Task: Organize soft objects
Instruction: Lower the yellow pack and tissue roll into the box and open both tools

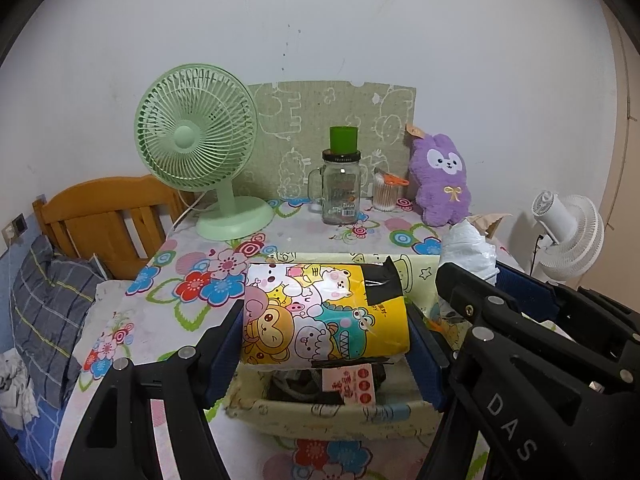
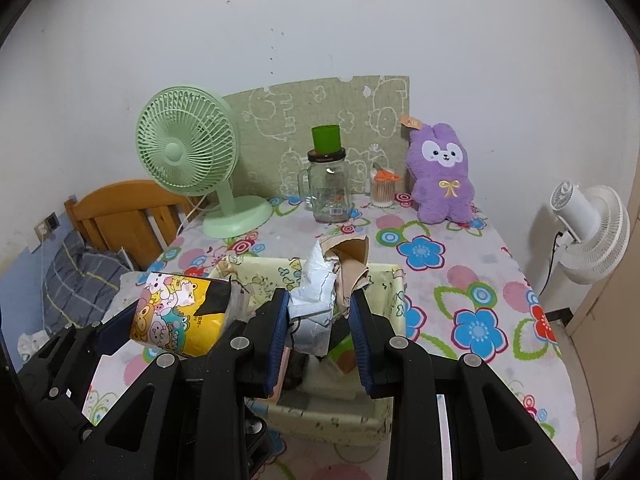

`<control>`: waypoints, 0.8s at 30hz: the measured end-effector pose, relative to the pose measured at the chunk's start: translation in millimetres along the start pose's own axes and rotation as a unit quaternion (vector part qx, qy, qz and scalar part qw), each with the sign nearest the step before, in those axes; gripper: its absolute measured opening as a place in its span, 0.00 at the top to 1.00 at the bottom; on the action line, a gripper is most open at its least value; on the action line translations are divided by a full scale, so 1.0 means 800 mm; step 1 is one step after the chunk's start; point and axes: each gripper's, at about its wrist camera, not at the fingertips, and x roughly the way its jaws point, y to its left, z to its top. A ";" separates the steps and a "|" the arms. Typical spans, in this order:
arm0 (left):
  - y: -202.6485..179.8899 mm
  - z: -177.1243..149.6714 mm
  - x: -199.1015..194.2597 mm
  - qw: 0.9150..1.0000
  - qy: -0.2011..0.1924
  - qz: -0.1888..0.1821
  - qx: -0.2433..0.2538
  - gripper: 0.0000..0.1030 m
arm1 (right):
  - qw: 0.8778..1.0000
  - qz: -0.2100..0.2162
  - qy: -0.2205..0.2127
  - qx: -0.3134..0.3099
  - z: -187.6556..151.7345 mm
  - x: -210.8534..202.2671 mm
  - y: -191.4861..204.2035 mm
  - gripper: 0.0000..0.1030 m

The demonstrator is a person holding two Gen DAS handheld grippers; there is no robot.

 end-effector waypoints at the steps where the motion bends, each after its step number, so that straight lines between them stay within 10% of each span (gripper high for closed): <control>1: -0.001 0.000 0.004 1.000 0.002 -0.001 0.001 0.27 | 1.000 -0.001 0.002 0.001 0.000 0.004 -0.002 0.68; 24: 0.003 -0.012 0.051 0.999 0.050 0.005 0.018 0.08 | 0.999 0.016 0.045 0.001 -0.017 0.059 -0.007 0.68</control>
